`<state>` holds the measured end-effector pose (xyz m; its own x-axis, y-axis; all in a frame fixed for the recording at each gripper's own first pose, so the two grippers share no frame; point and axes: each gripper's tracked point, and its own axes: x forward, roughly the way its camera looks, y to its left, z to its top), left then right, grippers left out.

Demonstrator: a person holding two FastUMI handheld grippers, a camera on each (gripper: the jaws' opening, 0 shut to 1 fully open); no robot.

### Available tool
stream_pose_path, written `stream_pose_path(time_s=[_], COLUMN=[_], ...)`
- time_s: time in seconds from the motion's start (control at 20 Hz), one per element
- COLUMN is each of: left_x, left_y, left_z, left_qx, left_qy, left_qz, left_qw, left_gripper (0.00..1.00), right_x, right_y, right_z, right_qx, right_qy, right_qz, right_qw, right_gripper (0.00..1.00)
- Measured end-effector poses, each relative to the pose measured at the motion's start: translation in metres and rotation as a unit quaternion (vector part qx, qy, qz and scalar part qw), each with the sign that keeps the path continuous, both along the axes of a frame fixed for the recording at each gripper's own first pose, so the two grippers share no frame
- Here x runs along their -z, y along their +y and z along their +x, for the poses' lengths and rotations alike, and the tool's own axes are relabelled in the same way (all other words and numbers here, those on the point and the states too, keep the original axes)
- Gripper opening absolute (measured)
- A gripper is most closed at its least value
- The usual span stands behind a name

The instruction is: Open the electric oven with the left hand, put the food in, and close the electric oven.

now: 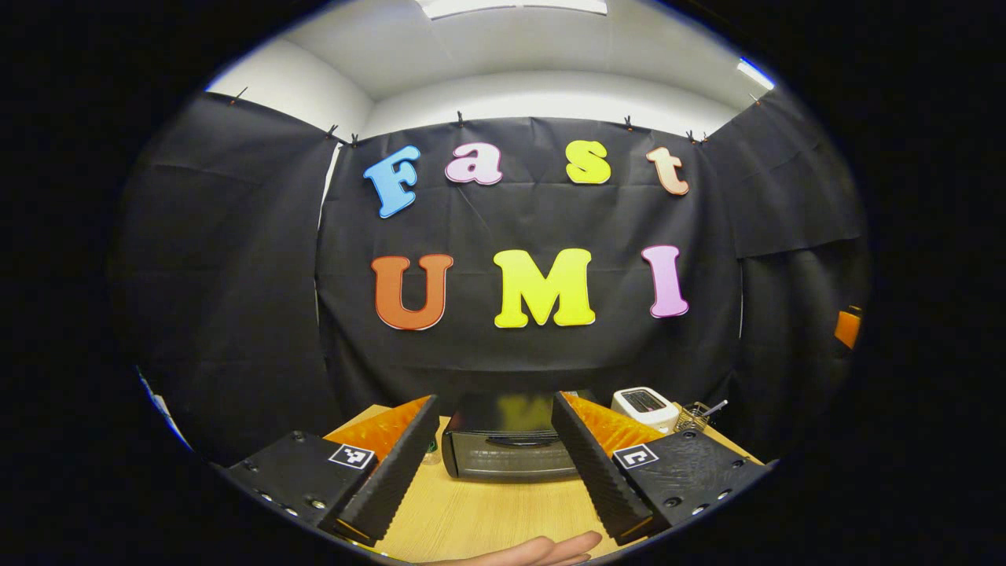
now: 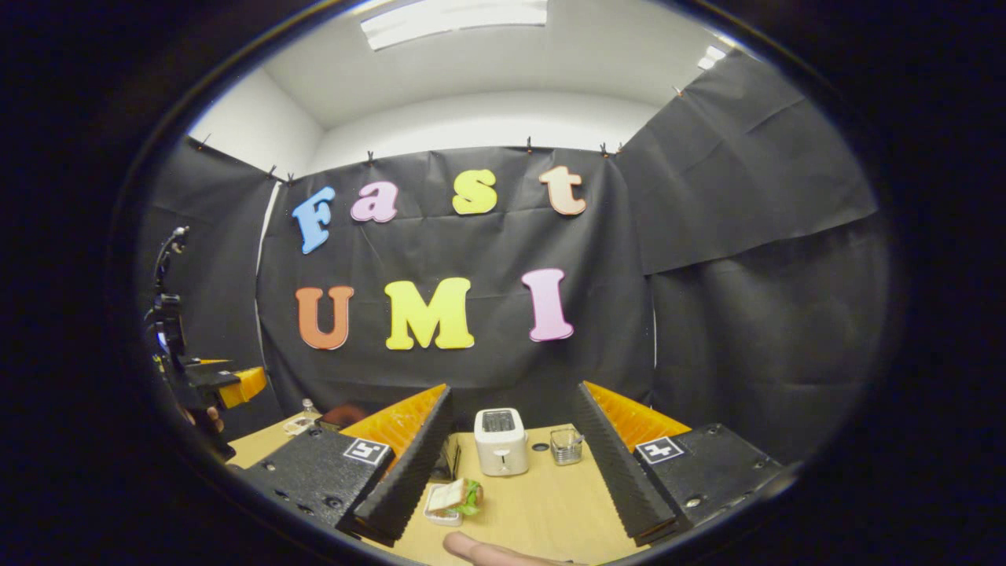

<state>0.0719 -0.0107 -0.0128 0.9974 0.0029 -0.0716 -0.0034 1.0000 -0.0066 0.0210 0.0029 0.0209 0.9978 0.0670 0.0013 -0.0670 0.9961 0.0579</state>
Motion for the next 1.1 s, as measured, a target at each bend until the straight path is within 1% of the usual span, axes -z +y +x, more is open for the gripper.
stream_pose_path(time_s=[0.1,0.2,0.35,0.45,0.6,0.85,1.0,1.1], left_x=[0.013,0.03,0.053,0.069,0.104,0.154,0.177,0.194], left_y=[-0.007,-0.015,-0.026,-0.034,-0.047,-0.057,-0.062,-0.064], left_z=[0.025,0.051,0.091,0.116,0.147,0.179,0.189,0.191], left_qx=[0.002,0.009,0.013,0.02,0.032,0.044,0.052,0.056], left_qy=[0.014,0.036,0.061,0.078,0.12,0.179,0.207,0.236], left_qz=[0.006,0.007,0.006,0.013,0.013,0.011,0.003,0.001], left_qw=[1.0,0.999,0.998,0.997,0.992,0.983,0.977,0.97], left_gripper=[0.95,0.95,0.95,0.95,0.95,0.96,0.96,0.96], right_x=[0.002,0.003,-0.006,-0.015,-0.017,-0.017,-0.011,-0.008], right_y=[0.002,0.01,0.014,0.013,0.01,0.006,0.004,0.0], right_z=[0.005,0.01,0.019,0.025,0.033,0.044,0.051,0.056], right_qx=[-0.006,-0.023,-0.039,-0.039,-0.035,-0.03,-0.03,-0.027], right_qy=[0.004,0.013,0.012,0.001,-0.009,-0.015,-0.008,-0.002], right_qz=[-0.002,0.001,0.003,-0.002,-0.012,-0.015,-0.019,-0.017], right_qw=[1.0,1.0,0.999,0.999,0.999,0.999,0.999,0.999], right_gripper=[0.98,0.98,0.99,0.99,0.99,0.99,0.99,0.99])
